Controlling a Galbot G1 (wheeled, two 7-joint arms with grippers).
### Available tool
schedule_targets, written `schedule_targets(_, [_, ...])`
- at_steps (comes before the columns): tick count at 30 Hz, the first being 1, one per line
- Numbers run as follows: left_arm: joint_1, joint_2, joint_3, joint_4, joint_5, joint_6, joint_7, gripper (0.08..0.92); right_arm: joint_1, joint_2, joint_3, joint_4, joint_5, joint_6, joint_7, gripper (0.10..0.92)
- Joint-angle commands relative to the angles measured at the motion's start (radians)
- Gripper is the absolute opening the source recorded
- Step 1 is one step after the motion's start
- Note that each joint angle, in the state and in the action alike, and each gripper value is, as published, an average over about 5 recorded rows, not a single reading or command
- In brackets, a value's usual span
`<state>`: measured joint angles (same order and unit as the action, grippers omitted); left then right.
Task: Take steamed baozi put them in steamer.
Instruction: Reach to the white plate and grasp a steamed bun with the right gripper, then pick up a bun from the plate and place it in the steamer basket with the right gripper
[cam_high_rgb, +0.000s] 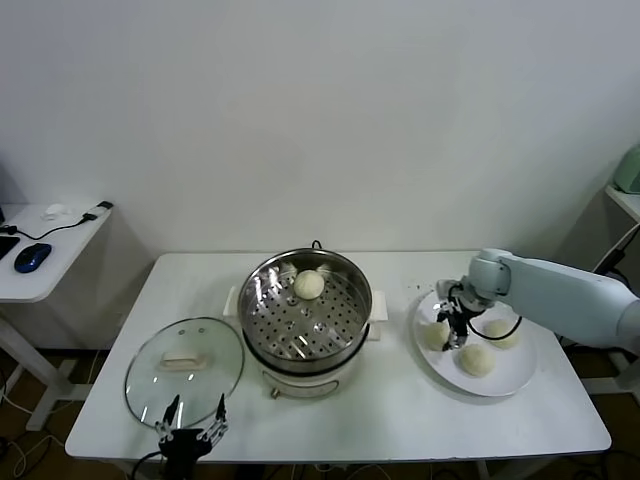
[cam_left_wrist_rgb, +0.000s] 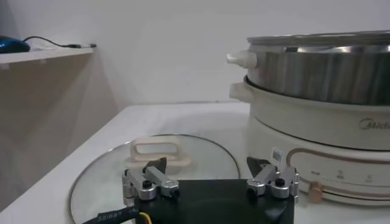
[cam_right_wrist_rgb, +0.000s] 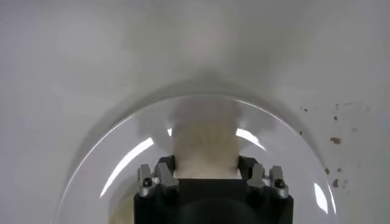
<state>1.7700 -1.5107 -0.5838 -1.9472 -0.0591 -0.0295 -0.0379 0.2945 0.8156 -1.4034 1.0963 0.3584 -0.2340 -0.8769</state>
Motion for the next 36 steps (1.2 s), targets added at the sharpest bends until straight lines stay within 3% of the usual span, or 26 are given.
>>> schedule_targets(1, [-0.001,0.0,0.0,0.002,0.0,0.001,0.0,0.823,0.05,-0.019,0.017,0.027,-0.004,0.006,-0.01,0.67])
schedule_targets(6, [0.008,-0.002,0.003,-0.007,0.006,0.001,0.0,0.823,0.351,-0.029,-0.158,0.109,0.144,0.023,-0.054,0.67])
schedule_targets(14, [0.012,0.005,0.004,-0.016,0.008,0.002,0.001,0.823,0.833,0.095,-0.378,0.263,0.546,-0.027,-0.095,0.67])
schedule_targets(24, [-0.009,0.015,0.01,-0.024,0.0,0.011,0.004,0.823,0.814,0.373,-0.245,0.452,0.841,-0.21,0.099,0.67])
schedule_targets(29, [-0.021,0.013,0.009,-0.025,-0.003,0.012,0.005,0.823,0.657,0.506,-0.207,0.425,0.854,-0.29,0.199,0.67])
schedule_targets(36, [-0.015,0.02,0.003,-0.026,-0.011,0.008,0.004,0.823,0.479,0.586,-0.19,0.286,0.727,-0.338,0.242,0.67])
